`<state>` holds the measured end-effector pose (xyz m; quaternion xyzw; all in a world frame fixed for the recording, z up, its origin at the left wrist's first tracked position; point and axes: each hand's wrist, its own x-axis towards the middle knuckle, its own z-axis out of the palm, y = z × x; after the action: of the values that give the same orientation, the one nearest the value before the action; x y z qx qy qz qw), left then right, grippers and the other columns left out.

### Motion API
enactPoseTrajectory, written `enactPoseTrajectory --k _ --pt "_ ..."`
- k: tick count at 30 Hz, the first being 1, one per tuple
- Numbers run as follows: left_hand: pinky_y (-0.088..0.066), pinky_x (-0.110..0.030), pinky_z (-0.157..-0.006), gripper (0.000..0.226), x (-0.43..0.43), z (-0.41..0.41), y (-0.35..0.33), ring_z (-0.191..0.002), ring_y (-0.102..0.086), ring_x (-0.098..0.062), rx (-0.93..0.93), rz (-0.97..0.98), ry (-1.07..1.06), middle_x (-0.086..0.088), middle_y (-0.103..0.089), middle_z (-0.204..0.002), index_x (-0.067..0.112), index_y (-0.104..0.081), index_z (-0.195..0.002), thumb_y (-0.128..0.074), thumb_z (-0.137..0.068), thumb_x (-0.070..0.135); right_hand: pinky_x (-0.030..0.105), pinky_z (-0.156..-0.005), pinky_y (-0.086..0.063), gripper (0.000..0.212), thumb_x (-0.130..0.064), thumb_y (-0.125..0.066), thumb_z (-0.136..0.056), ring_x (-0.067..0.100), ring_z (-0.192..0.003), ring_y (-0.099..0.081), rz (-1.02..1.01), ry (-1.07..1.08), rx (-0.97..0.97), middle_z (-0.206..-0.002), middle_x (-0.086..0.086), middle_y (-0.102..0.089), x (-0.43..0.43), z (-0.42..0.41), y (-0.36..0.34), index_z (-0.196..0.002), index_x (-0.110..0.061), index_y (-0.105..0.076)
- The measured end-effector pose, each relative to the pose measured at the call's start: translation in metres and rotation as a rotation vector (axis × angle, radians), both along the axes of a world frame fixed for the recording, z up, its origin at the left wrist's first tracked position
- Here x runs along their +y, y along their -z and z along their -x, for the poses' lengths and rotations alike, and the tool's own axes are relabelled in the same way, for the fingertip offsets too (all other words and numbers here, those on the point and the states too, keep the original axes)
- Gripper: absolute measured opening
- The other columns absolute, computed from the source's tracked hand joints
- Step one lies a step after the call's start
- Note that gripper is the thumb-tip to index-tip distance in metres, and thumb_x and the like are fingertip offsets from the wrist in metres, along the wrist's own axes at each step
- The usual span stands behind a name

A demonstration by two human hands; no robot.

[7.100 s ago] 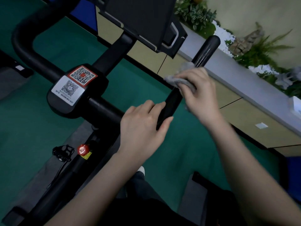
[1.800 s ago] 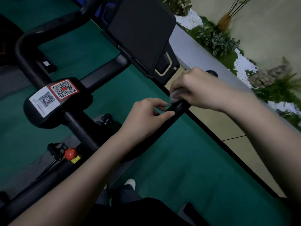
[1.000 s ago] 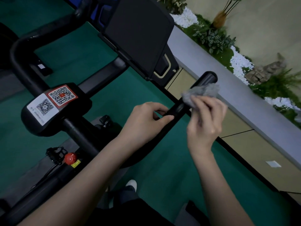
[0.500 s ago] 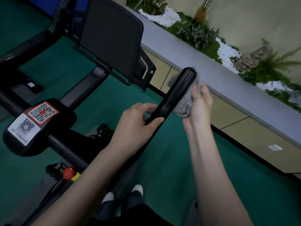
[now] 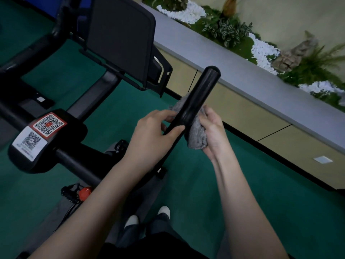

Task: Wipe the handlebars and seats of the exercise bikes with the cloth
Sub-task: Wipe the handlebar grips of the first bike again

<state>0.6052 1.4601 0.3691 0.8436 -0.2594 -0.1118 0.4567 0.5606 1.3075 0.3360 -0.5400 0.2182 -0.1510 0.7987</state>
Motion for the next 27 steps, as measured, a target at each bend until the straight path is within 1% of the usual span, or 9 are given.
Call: enactPoseTrajectory --k 4,8,10,12,15,16,20,22,27 --pt "-0.039 -0.009 -0.073 0.028 0.001 0.003 0.0 -0.087 -0.057 -0.008 -0.028 0.011 -0.013 0.004 -0.064 -0.1 0.022 -0.067 -0.113 -0.069 -0.086 0.03 0.03 -0.087 -0.052 0.034 0.009 -0.038 -0.095 0.018 -0.095 -0.065 0.017 -0.035 0.017 -0.104 0.005 -0.069 0.016 0.011 0.01 -0.11 -0.013 -0.06" --pt "-0.037 -0.003 -0.072 0.027 0.004 0.004 0.0 -0.083 -0.056 -0.006 -0.045 -0.011 -0.014 0.005 -0.061 -0.096 0.022 -0.068 -0.111 -0.068 -0.086 0.031 0.026 -0.077 -0.055 0.026 0.002 -0.041 -0.098 0.017 -0.087 -0.067 -0.007 -0.024 0.024 -0.097 0.005 -0.071 0.03 0.019 0.015 -0.106 -0.012 -0.061" --pt "-0.039 -0.006 -0.072 0.027 0.006 0.004 -0.001 -0.083 -0.056 -0.006 -0.056 -0.017 -0.006 0.005 -0.061 -0.097 0.022 -0.068 -0.112 -0.067 -0.087 0.031 0.024 -0.071 -0.054 0.024 0.001 -0.042 -0.098 0.016 -0.082 -0.066 0.026 0.0 0.043 -0.096 0.007 -0.07 0.033 0.02 0.014 -0.104 -0.011 -0.062" --pt "-0.044 -0.016 -0.077 0.028 0.008 0.005 -0.002 -0.085 -0.057 -0.007 -0.069 -0.017 0.003 0.005 -0.061 -0.1 0.021 -0.067 -0.114 -0.065 -0.088 0.032 0.023 -0.072 -0.053 0.022 0.0 -0.043 -0.098 0.016 -0.082 -0.065 0.092 0.019 0.075 -0.097 0.009 -0.069 0.034 0.023 0.012 -0.105 -0.01 -0.062" --pt "-0.049 -0.03 -0.082 0.032 0.011 0.006 -0.003 -0.089 -0.058 -0.011 -0.107 -0.034 0.018 0.004 -0.061 -0.106 0.017 -0.065 -0.118 -0.063 -0.09 0.033 0.029 -0.082 -0.052 0.022 0.0 -0.046 -0.097 0.02 -0.091 -0.064 0.256 0.035 0.131 -0.1 0.011 -0.069 0.034 0.032 0.008 -0.103 -0.011 -0.064" --pt "-0.05 -0.033 -0.082 0.033 0.012 0.006 -0.003 -0.091 -0.058 -0.012 -0.123 -0.041 0.026 0.003 -0.06 -0.107 0.016 -0.064 -0.119 -0.062 -0.091 0.033 0.029 -0.08 -0.052 0.023 0.0 -0.047 -0.096 0.019 -0.09 -0.064 0.308 0.043 0.144 -0.097 0.009 -0.069 0.033 0.037 0.007 -0.1 -0.013 -0.065" --pt "-0.05 -0.037 -0.085 0.037 0.017 0.004 -0.007 -0.099 -0.058 -0.017 -0.205 -0.061 0.061 -0.001 -0.06 -0.113 0.011 -0.062 -0.122 -0.06 -0.092 0.032 0.016 -0.071 -0.048 0.027 -0.002 -0.052 -0.095 0.006 -0.083 -0.065 0.484 0.115 0.13 -0.086 -0.009 -0.07 0.034 0.062 -0.002 -0.092 -0.024 -0.067" --pt "-0.049 -0.038 -0.087 0.037 0.019 0.005 -0.009 -0.102 -0.057 -0.02 -0.247 -0.066 0.079 -0.003 -0.06 -0.114 0.009 -0.062 -0.123 -0.06 -0.093 0.031 0.012 -0.068 -0.046 0.027 -0.003 -0.054 -0.094 0.003 -0.079 -0.064 0.555 0.155 0.137 -0.084 -0.011 -0.07 0.035 0.075 -0.007 -0.09 -0.026 -0.067" --pt "-0.047 -0.042 -0.088 0.034 0.017 0.014 -0.012 -0.105 -0.053 -0.025 -0.349 -0.064 0.154 -0.007 -0.059 -0.112 0.006 -0.063 -0.119 -0.06 -0.092 0.026 0.017 -0.073 -0.047 0.027 -0.004 -0.056 -0.092 0.004 -0.082 -0.063 0.709 0.268 0.232 -0.088 -0.012 -0.069 0.043 0.105 -0.012 -0.09 -0.029 -0.065"
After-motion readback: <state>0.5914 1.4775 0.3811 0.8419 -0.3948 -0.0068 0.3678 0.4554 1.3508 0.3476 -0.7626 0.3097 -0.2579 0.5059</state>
